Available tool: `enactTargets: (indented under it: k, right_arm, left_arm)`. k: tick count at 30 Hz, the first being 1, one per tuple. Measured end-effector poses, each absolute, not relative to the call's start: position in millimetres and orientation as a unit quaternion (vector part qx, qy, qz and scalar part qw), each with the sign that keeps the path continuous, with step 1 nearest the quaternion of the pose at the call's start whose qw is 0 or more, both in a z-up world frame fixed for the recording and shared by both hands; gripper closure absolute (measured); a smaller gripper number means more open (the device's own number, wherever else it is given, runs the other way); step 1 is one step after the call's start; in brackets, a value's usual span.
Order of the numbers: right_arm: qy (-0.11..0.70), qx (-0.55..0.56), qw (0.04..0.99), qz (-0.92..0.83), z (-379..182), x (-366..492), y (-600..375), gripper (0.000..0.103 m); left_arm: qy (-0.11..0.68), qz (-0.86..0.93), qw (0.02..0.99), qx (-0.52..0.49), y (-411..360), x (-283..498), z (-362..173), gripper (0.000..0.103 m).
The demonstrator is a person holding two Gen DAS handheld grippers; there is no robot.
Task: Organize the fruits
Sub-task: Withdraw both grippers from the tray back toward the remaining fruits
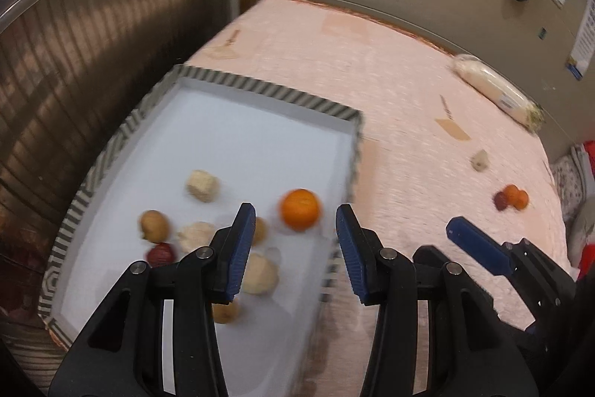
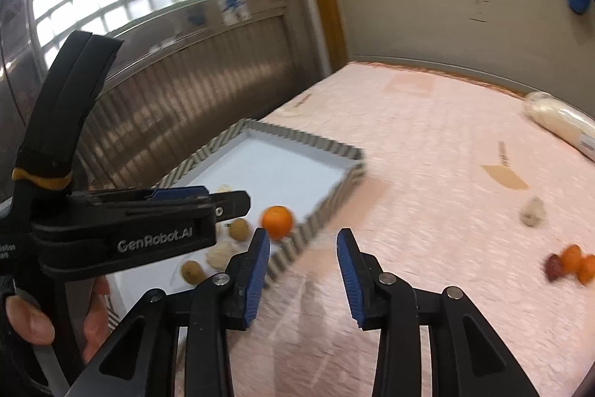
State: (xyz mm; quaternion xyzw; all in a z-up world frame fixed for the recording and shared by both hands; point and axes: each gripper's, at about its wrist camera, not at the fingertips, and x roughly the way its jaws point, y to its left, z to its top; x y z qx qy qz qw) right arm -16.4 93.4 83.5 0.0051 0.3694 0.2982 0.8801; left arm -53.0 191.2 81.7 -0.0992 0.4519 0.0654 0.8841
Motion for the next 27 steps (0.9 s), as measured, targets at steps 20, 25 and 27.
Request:
enactTargets:
  k: [20, 25, 27]
  right_arm:
    - [0.387, 0.059, 0.906, 0.159, 77.6, -20.2, -58.9, 0.063]
    - [0.396, 0.062, 0.906, 0.134, 73.7, -17.0, -88.6, 0.063]
    - [0.4, 0.058, 0.906, 0.126, 72.0, -16.1, -98.1, 0.063]
  left_arm:
    - [0.457, -0.044, 0.887, -0.047, 61.7, -26.3, 74.0, 0.058]
    - [0.468, -0.066, 0.88, -0.039, 37.4, -16.2, 64.9, 0.058]
    - [0.473, -0.073, 0.877, -0.037, 30.1, -12.3, 60.8, 0.058]
